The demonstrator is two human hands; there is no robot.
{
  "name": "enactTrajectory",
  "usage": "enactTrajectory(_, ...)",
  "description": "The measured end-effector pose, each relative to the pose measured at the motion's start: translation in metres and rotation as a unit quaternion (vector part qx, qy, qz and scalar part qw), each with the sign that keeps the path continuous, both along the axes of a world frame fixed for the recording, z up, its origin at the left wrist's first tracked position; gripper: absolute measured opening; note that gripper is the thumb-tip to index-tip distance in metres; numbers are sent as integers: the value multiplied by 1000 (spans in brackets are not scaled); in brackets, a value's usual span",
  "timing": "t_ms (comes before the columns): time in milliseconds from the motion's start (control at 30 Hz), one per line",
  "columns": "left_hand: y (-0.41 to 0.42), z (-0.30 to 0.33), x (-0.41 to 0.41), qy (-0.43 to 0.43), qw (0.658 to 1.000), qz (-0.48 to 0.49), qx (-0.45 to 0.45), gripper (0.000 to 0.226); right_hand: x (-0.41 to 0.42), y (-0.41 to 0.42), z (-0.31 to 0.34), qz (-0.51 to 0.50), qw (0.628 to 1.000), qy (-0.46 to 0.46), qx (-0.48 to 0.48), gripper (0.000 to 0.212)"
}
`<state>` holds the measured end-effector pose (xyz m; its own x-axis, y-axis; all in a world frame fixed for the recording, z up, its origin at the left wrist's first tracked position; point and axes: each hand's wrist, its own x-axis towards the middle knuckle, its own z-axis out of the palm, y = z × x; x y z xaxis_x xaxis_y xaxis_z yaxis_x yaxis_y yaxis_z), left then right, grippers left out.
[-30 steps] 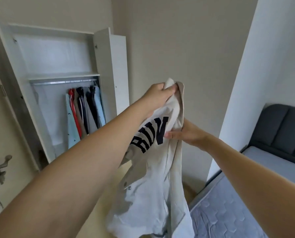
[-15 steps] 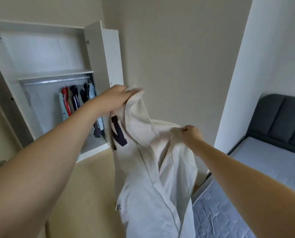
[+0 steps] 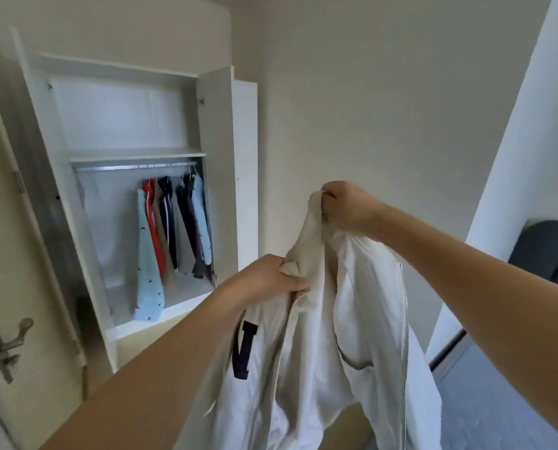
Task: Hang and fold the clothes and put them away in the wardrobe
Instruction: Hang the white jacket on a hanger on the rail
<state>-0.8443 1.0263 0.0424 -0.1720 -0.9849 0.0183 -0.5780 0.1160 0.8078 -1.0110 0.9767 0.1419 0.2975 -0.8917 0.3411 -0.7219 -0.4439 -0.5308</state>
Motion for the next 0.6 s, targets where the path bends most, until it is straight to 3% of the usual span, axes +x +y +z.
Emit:
enactTrajectory(67, -13, 0, 20, 119, 989, 74, -41, 9, 1, -10, 0, -2, 1000, 17, 2, 13)
enactTrajectory(167, -40, 15, 46, 266, 941, 192, -87, 6, -1, -37, -17, -11, 996, 79, 29, 30)
enactTrajectory(233, -57, 23, 49, 294, 926, 210, -111, 6, 0, -60, -42, -47, 991, 124, 29, 22)
enactTrajectory(300, -71, 27, 44, 302, 920, 212, -134, 12, 7, -86, -74, -80, 989, 111, 47, 16)
enactTrajectory(467, -109, 14, 75, 327, 891, 279, -145, 10, 26, -143, -164, -93, 974, 75, 194, 29)
enactTrajectory(533, -125, 16, 102, 340, 875, 312, -144, 5, 35, -162, -188, -78, 967, -11, 242, 28)
enactTrajectory(600, -142, 25, 131, 341, 869, 325, -149, 4, 61, -181, -189, -36, 946, -181, 266, 23)
